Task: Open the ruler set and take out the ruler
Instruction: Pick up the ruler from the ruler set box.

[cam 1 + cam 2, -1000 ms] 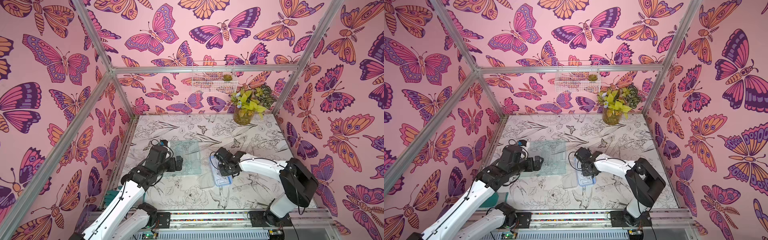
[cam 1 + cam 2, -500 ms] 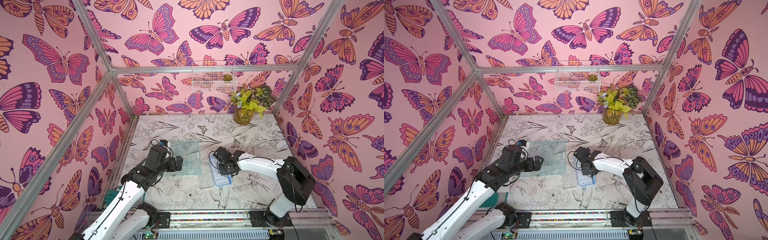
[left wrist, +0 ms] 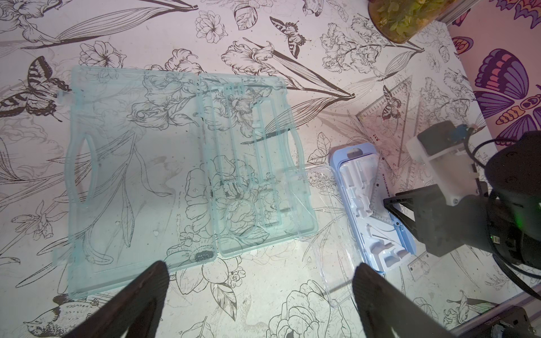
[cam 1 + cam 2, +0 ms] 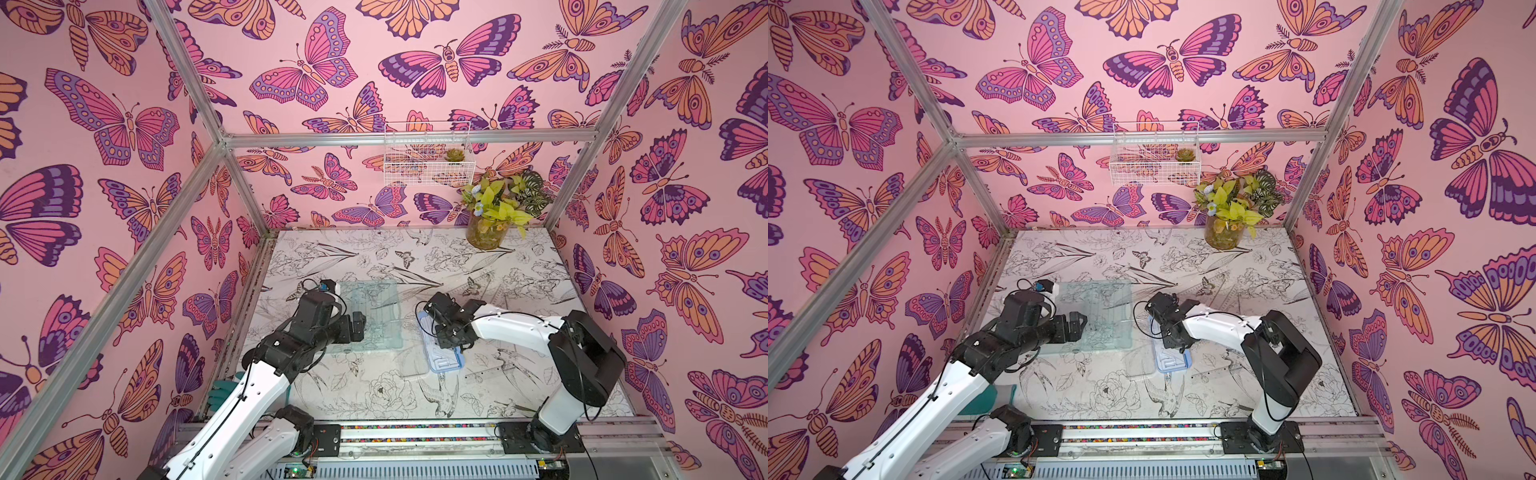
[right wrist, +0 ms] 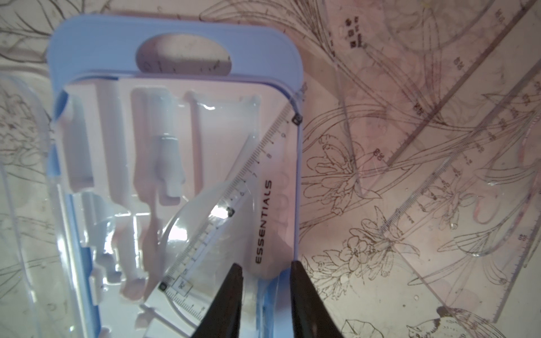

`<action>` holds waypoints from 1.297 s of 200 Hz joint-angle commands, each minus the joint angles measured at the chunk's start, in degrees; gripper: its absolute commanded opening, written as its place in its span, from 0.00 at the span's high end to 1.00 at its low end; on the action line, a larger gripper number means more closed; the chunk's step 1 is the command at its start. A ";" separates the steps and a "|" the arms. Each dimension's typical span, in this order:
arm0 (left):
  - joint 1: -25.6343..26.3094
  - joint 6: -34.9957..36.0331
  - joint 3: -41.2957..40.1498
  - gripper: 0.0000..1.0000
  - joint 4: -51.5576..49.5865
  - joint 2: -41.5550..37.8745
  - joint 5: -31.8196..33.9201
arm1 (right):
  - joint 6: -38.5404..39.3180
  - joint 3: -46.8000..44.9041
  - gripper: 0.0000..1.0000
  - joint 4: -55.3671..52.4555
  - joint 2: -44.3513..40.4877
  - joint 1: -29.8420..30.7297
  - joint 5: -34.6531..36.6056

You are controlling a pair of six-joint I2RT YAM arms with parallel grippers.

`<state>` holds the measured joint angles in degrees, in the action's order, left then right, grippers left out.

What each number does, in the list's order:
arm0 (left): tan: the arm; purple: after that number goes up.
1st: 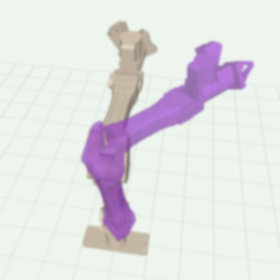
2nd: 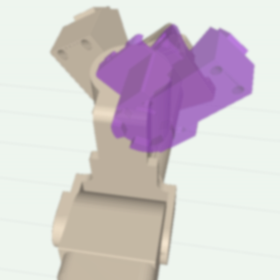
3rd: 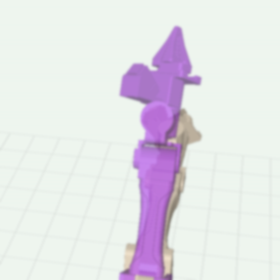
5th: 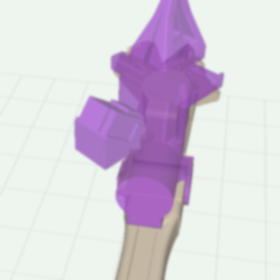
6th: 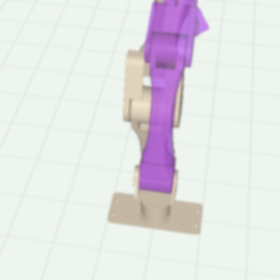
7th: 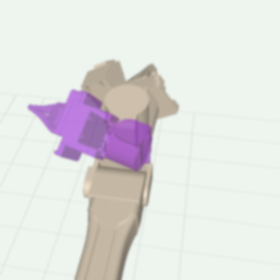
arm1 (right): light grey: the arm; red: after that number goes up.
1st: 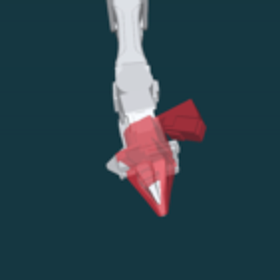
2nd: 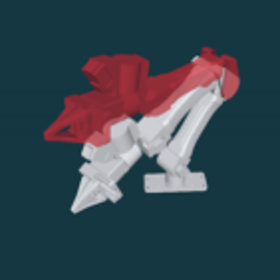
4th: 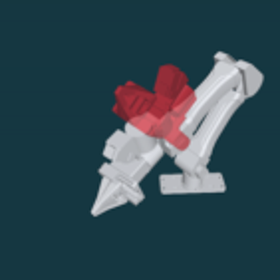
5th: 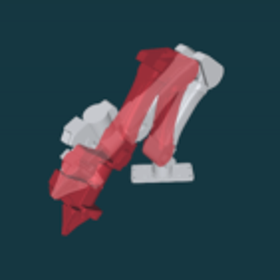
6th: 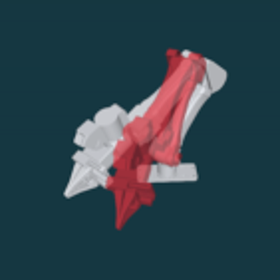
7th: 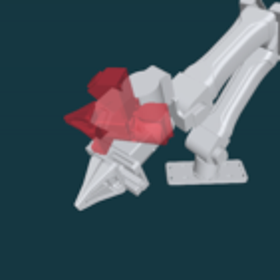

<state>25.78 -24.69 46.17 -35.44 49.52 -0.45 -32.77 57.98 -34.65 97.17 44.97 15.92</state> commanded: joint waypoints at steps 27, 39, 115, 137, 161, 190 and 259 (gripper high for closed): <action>-0.38 0.08 1.41 0.00 -0.47 0.14 -0.17 | -0.18 0.73 0.72 -1.23 -0.72 -0.40 2.95; -0.38 0.04 1.45 0.00 -0.49 0.27 -0.08 | -0.19 0.56 0.76 -1.13 -1.11 -0.58 3.15; -0.38 0.03 0.94 0.00 -0.58 0.14 0.09 | -0.55 0.10 0.86 -0.47 -1.57 -0.70 2.54; -0.38 -0.01 0.94 0.00 -0.49 0.14 0.10 | -0.29 0.29 0.85 -0.85 -2.73 -0.67 2.47; -0.37 -0.10 0.85 0.00 -0.45 0.14 0.10 | -0.11 0.67 0.85 -1.76 -4.52 -0.65 2.14; -0.38 -0.10 0.85 0.00 -0.42 0.14 0.10 | -0.02 1.43 0.85 -2.94 -6.65 -0.65 1.90; 2.71 6.12 3.57 0.00 0.23 3.04 -0.99 | 1.32 -0.12 0.84 -4.73 -13.45 -9.43 0.31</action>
<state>26.33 -22.79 47.40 -35.57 50.81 -0.89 -32.75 58.17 -37.43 86.63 40.23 17.23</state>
